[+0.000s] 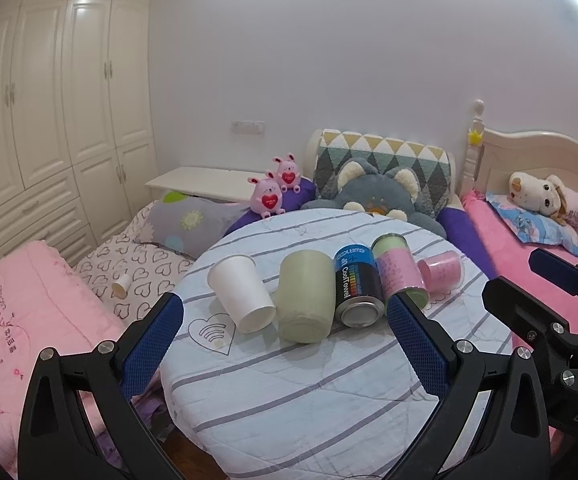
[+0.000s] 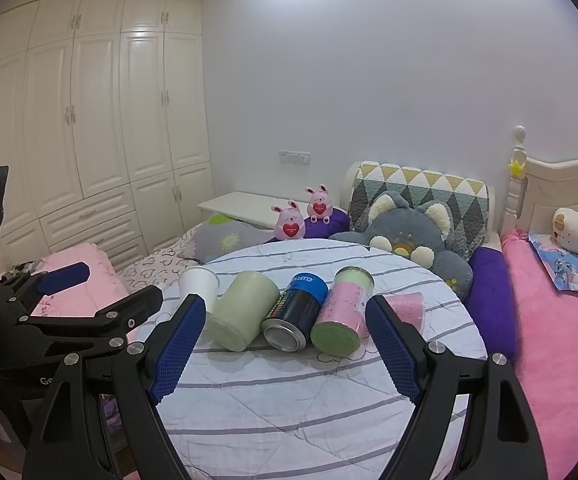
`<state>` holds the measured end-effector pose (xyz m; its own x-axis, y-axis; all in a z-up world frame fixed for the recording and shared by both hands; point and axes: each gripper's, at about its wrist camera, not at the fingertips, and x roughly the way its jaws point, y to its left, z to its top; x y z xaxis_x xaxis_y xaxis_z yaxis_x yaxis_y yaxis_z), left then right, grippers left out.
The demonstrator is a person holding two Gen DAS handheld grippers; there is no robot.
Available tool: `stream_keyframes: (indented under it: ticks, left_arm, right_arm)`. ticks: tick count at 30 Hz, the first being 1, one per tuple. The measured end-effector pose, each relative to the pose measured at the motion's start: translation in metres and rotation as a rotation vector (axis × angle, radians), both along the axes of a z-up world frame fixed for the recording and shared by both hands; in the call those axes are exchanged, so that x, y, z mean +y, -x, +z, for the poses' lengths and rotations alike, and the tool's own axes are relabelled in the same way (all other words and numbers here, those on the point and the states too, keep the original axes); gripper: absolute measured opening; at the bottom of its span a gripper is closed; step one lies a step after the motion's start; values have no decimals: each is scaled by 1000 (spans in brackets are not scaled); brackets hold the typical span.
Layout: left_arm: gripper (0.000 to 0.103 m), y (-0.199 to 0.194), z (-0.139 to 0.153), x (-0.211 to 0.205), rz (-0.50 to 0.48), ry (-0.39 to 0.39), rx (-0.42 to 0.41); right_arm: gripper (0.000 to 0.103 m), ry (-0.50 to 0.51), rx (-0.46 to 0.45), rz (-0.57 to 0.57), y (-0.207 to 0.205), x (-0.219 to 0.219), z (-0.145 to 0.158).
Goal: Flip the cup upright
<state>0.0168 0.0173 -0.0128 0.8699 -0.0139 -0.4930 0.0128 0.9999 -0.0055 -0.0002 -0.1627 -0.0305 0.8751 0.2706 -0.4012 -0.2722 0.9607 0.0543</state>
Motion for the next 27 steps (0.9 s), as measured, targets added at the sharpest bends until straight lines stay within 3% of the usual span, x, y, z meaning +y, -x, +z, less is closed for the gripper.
stream_keyframes:
  ticks: [27]
  left_arm:
    - [103,-28,-18,44,72,16,55]
  right_arm:
    - [83,12,77,25,-36,20,-15]
